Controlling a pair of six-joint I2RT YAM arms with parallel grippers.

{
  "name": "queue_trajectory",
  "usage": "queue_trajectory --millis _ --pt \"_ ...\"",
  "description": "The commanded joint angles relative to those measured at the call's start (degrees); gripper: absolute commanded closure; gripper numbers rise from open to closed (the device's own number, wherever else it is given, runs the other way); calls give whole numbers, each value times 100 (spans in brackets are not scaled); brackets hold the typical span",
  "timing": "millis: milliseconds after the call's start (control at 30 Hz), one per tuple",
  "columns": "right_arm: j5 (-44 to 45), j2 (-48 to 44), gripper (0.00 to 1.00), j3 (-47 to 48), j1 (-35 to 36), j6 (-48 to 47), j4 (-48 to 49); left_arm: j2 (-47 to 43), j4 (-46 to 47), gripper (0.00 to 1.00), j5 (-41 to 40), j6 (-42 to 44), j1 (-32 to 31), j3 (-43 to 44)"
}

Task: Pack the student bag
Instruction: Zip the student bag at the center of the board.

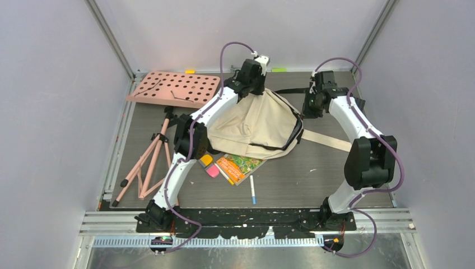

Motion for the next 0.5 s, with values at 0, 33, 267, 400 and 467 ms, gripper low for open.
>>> queue_trajectory --millis 0,33,267,400,467 --pt "47 -450 99 -257 -82 4 -507 -206 364 79 -408 -269 295 216" --pt "-19 -439 99 -237 -82 65 -434 -329 395 69 -260 -442 284 150" --pt "-436 -363 99 -253 -87 461 183 -1101 401 41 -592 -1972 35 -594" --pt "-561 -309 99 -292 -83 500 333 -1196 -13 38 -359 -3458 -68 -717" --pt "-602 -313 99 -318 -79 489 408 -1168 -166 37 -220 -3800 -206 -677"
